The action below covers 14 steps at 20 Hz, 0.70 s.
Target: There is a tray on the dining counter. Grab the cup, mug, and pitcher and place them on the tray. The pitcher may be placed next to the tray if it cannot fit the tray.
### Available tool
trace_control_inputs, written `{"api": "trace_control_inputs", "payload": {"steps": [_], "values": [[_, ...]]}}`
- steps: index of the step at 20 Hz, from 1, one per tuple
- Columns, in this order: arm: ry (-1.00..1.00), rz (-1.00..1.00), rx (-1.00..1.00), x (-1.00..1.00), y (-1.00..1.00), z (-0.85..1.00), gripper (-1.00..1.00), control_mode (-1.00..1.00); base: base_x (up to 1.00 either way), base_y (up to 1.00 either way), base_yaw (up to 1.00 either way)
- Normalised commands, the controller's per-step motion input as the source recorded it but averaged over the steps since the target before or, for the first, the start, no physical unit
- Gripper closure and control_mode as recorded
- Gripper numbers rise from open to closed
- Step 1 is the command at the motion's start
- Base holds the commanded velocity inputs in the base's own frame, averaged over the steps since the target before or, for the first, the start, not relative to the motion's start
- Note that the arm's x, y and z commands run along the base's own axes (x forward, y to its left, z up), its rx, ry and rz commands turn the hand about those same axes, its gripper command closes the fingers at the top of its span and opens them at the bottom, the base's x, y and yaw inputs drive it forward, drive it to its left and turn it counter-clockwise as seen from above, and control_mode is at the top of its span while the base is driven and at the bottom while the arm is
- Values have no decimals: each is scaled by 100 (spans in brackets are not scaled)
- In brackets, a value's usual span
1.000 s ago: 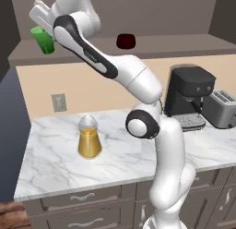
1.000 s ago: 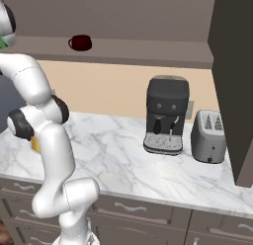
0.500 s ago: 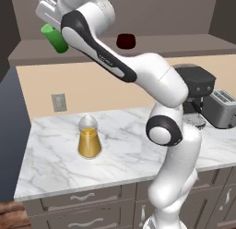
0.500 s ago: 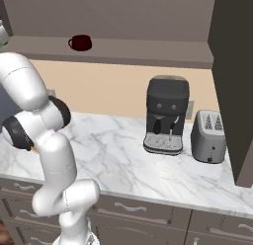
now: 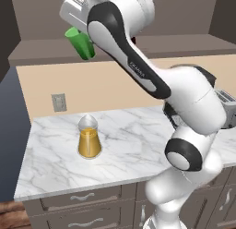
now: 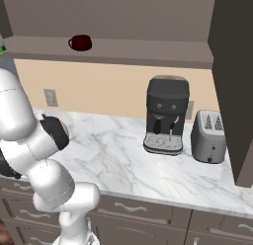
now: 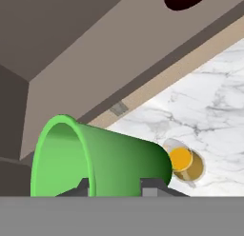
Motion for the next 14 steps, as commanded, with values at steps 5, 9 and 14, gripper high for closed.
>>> {"api": "trace_control_inputs", "payload": {"steps": [5, 9, 14], "values": [[0, 0, 3, -91, -88, -39, 100, -100, 0, 0, 0], [0, 0, 5, -84, -97, -50, 100, -100, 0, 0, 0], [0, 2, 8, -80, -96, -52, 100, -100, 0, 0, 0]]}}
